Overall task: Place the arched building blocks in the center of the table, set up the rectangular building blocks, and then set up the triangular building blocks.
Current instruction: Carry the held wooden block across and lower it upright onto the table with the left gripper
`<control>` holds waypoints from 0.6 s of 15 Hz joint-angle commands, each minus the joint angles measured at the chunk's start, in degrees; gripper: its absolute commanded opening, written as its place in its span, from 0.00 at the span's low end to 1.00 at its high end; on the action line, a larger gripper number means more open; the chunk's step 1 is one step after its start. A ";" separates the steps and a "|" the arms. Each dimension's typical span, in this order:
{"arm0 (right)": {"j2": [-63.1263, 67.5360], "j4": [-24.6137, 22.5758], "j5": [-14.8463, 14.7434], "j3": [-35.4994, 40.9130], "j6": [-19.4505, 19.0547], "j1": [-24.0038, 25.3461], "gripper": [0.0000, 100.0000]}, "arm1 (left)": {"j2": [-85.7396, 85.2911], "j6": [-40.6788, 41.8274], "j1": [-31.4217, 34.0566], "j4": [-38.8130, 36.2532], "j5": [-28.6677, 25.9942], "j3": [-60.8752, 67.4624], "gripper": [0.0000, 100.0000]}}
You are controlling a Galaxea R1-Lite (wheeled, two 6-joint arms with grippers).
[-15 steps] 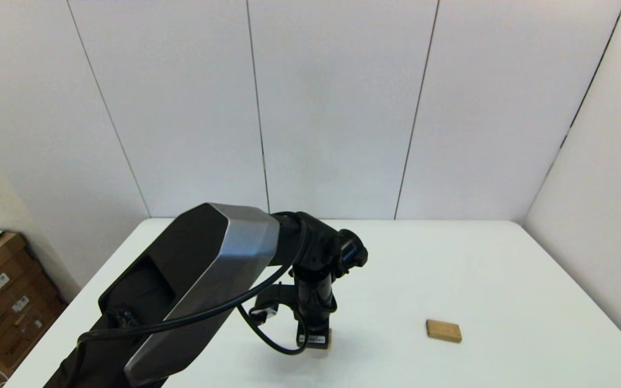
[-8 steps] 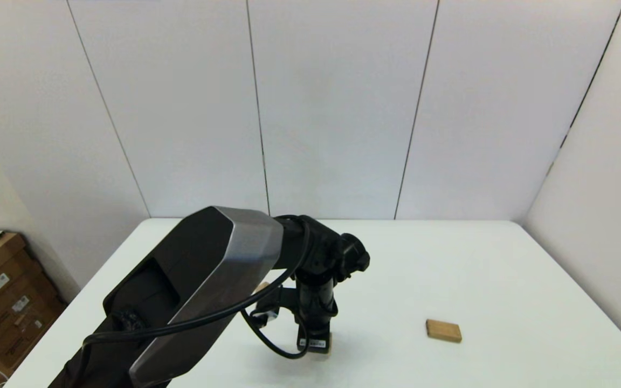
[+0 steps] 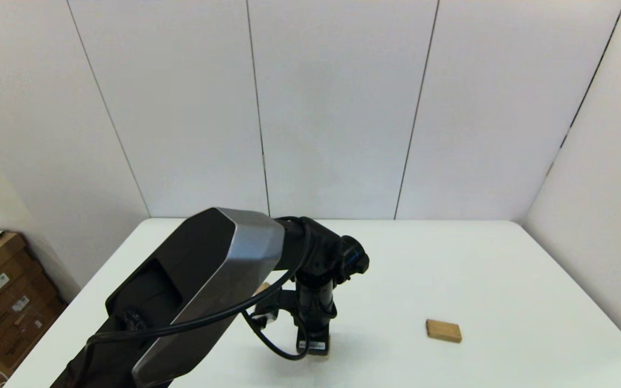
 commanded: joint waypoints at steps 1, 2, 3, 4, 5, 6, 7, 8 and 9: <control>-0.01 0.00 0.00 0.00 -0.01 0.00 1.00 | 0.06 -0.75 0.01 0.28 0.00 0.00 0.00; -0.01 0.00 0.00 0.00 -0.01 0.00 1.00 | 0.15 -0.75 0.01 0.37 0.00 0.00 0.00; -0.01 0.00 0.00 0.00 -0.01 0.00 1.00 | 0.23 -0.75 0.01 0.37 0.00 0.00 0.00; -0.01 0.00 0.00 0.00 -0.01 0.00 1.00 | 0.32 -0.75 0.01 0.37 0.00 0.00 0.00; -0.01 0.00 0.00 0.00 -0.01 0.00 1.00 | 0.32 -0.75 0.01 0.37 0.00 0.00 0.00; -0.01 0.00 0.00 0.00 -0.01 0.00 1.00 | 0.32 -0.75 0.01 0.37 0.00 0.00 0.00; -0.01 0.00 0.00 0.00 -0.01 0.00 1.00 | 0.32 -0.75 0.09 0.37 0.00 0.00 0.00; -0.01 0.00 0.00 0.00 -0.01 0.00 1.00 | 0.41 -0.75 0.01 0.46 0.00 0.00 0.00; -0.01 0.00 0.00 0.00 -0.01 0.00 1.00 | 0.41 -0.75 0.01 0.46 0.00 0.00 0.00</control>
